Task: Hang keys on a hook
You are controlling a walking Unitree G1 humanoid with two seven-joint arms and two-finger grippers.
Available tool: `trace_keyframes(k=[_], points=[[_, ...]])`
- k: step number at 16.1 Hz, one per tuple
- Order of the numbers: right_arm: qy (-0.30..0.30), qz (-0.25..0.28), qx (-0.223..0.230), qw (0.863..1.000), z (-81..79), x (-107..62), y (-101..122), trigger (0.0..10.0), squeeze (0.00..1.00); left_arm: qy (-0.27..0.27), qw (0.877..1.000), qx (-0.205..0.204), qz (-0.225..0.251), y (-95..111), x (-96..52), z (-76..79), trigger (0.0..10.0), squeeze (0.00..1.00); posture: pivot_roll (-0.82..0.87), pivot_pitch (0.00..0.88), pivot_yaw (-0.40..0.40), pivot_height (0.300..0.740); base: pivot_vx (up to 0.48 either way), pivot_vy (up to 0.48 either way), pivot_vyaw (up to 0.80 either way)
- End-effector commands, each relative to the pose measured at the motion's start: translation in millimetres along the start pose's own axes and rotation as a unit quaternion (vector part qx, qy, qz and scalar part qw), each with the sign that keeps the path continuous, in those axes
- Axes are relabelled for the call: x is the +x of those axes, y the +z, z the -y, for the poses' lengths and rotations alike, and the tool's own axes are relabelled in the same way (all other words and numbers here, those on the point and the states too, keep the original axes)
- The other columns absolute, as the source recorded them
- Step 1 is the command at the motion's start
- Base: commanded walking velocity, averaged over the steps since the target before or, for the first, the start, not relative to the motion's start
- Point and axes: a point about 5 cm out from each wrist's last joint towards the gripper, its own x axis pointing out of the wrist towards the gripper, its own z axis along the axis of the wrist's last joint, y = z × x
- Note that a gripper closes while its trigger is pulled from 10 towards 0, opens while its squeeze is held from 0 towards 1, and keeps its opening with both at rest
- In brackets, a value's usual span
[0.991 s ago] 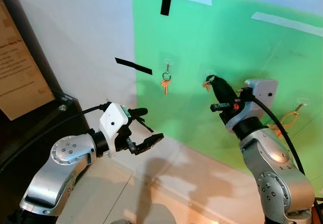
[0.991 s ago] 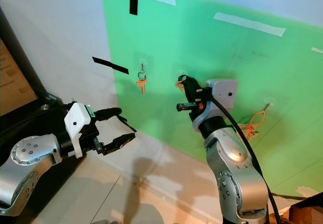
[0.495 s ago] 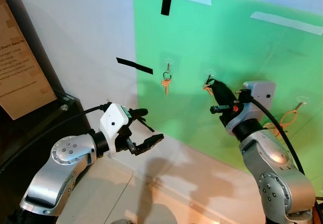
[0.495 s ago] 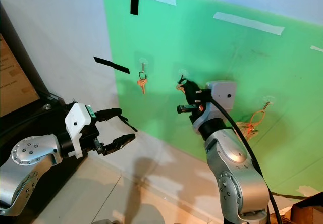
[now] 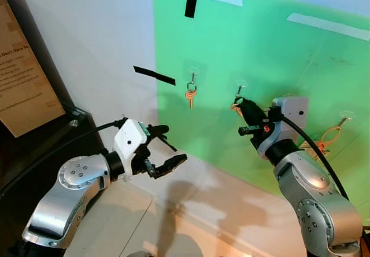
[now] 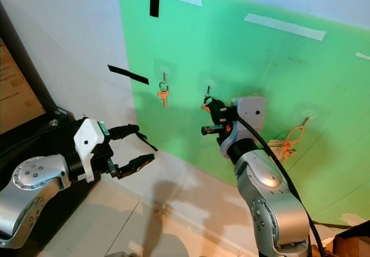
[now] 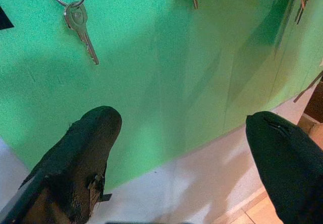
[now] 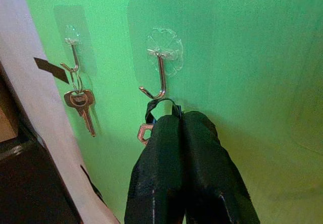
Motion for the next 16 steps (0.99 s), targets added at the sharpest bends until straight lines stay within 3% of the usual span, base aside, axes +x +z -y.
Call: trace_keyframes(k=[1,8,16], points=[[0.004,-0.005,0.001,1.0,-0.1,-0.5,0,10.0,0.0,-0.008,1.0,0.005,-0.005,1,0.5,2.1,10.0,0.0,-0.06,0.0,-0.034,0.74,0.0,0.0,0.0],[0.058,0.012,0.011,0.998,-10.0,-3.2,6,10.0,0.0,-0.009,1.0,0.006,-0.004,1,0.5,1.8,10.0,0.0,-0.06,0.0,-0.033,0.74,0.0,0.0,0.0],[0.038,0.037,0.032,0.998,-6.9,1.3,14,10.0,0.0,-0.012,1.0,0.006,-0.002,2,0.5,1.2,10.0,0.0,-0.06,0.0,-0.033,0.74,0.0,0.0,0.0]])
